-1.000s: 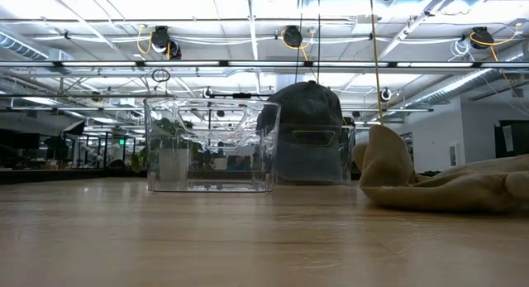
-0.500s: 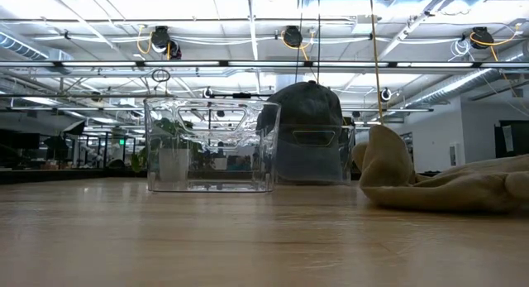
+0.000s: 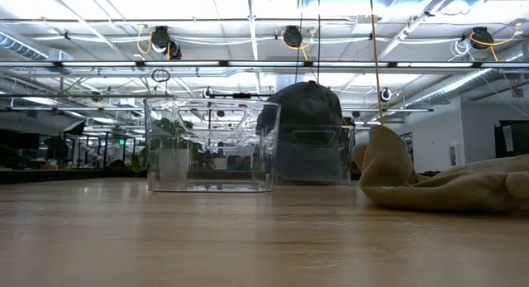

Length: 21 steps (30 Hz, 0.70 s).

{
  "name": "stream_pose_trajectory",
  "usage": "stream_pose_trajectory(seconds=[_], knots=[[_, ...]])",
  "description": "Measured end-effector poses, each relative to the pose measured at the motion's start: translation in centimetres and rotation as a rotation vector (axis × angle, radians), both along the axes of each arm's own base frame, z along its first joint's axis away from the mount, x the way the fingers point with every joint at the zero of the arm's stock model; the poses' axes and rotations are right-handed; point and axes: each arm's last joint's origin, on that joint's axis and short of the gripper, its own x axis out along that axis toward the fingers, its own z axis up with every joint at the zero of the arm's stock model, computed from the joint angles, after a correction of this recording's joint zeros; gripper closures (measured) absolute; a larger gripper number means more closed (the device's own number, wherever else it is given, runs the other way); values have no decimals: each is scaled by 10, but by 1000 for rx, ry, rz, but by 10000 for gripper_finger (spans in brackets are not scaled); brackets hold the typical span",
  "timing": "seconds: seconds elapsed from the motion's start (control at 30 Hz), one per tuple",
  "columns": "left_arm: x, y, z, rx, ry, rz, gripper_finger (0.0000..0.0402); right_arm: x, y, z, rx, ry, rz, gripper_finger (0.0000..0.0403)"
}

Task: Pick & Place hat
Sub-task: Put the bottom right brown cap into the left transparent bin

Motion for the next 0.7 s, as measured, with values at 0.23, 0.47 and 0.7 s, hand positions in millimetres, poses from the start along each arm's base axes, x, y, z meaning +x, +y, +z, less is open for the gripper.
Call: stream_pose_trajectory(seconds=[0.23, 0.47, 0.7], knots=[[-3, 1, 4, -85, 15, 62, 382, 0, 1, 0, 0, -6, 0, 375], [-25, 0, 23, -107, -90, 50, 382, -3, 0, 6, 44, -10, -49, 308], [-60, -2, 41, -106, -150, -7, 382, -22, -6, 28, 40, -159, -234, 222]])
